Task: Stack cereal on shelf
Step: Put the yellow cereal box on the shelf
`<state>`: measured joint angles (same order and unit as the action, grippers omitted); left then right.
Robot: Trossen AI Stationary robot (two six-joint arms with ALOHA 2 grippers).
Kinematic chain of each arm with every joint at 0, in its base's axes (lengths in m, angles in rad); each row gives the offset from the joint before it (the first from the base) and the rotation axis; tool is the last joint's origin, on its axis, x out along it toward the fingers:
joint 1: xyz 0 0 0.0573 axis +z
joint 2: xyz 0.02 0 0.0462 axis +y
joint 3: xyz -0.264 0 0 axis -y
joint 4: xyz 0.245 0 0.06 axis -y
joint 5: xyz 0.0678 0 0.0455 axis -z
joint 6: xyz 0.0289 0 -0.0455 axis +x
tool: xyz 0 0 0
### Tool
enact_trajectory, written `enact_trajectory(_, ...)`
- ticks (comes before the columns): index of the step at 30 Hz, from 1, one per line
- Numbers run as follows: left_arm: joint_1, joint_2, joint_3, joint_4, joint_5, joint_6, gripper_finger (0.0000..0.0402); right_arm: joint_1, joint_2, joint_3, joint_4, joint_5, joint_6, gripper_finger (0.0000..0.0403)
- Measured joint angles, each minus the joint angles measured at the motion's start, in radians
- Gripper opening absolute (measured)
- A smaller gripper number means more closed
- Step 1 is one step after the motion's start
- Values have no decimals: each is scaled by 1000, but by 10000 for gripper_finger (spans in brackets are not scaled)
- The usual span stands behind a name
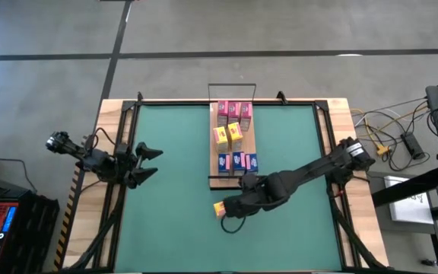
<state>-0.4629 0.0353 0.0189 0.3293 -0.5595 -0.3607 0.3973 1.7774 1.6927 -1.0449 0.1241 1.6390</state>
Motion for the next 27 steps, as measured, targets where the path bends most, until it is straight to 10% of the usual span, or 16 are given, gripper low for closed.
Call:
enact_trajectory(11, 0, 18, 0, 1, 0, 0, 398, -20, 111, 105, -1, -7, -39, 246)
enact_trajectory(27, 0, 25, 0, -5, 0, 0, 398, -34, 276, 353, -81, -21, -150, 358)
